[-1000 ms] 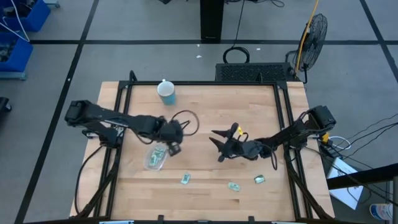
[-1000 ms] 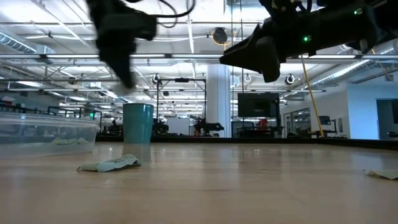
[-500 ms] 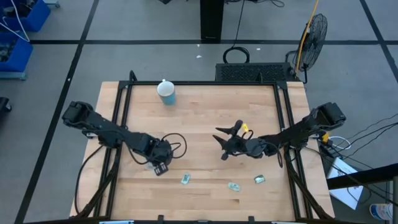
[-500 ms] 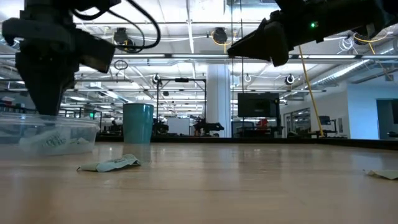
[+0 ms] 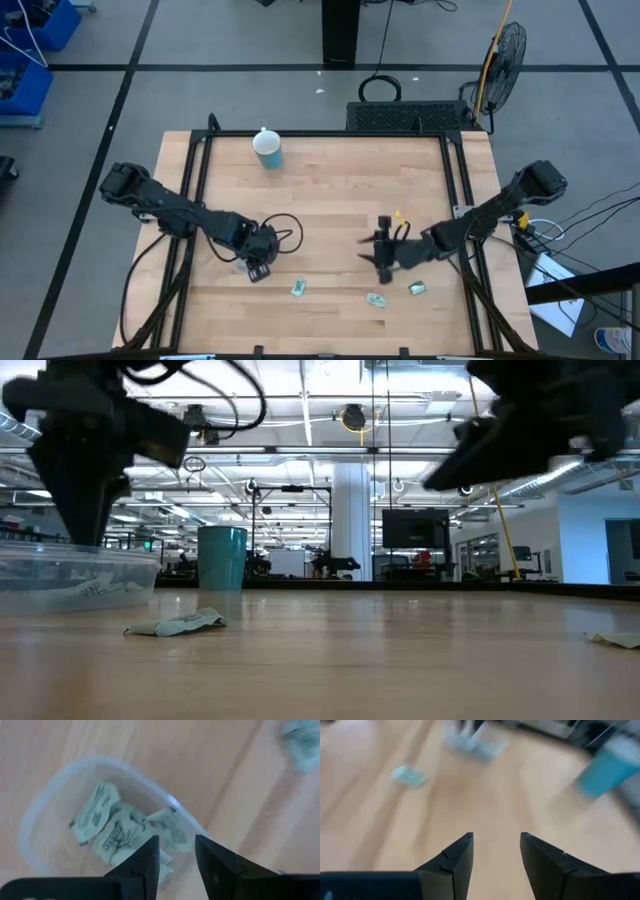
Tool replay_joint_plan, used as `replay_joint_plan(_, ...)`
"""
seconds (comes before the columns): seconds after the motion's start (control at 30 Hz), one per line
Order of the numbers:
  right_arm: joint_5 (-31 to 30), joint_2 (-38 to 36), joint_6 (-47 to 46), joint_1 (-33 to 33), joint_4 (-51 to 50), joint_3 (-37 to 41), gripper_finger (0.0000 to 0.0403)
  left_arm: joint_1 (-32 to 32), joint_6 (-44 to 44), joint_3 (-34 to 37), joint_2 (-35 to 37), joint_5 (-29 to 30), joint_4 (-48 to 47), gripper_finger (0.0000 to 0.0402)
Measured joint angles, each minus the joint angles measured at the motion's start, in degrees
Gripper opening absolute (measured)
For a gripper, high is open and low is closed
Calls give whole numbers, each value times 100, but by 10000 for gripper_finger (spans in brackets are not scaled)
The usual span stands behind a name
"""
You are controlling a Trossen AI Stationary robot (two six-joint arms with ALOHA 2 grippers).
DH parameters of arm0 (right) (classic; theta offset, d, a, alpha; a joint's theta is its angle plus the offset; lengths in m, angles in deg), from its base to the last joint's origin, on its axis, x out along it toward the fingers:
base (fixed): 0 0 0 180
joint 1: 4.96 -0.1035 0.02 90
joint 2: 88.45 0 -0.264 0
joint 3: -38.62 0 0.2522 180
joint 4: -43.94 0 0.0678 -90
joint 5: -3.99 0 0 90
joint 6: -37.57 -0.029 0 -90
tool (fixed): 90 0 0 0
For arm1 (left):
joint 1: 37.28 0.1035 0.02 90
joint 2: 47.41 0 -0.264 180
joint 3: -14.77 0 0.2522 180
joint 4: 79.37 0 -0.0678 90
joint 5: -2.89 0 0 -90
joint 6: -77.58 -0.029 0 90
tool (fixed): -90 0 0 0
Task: Pick and place Stevia / Truvia into bins
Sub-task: Put the stevia packet into the transparent container
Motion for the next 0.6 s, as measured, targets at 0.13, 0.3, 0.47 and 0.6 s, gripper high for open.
replay_joint_plan(0.13,225,30,-1166,-494,-710,0,157,80,-521,-487,0,84,-109,112)
replay_joint_plan(0.3,421,26,-2713,-968,-2435,-198,157,214,-1266,-1160,0,896,-135,93)
replay_joint_plan(0.47,2111,22,-4295,-1346,-4594,-537,157,449,-2061,-1373,0,1588,539,90)
replay_joint_plan(0.6,2617,24,-5030,-1615,-5061,-544,157,688,-2539,-1373,0,1602,1010,90)
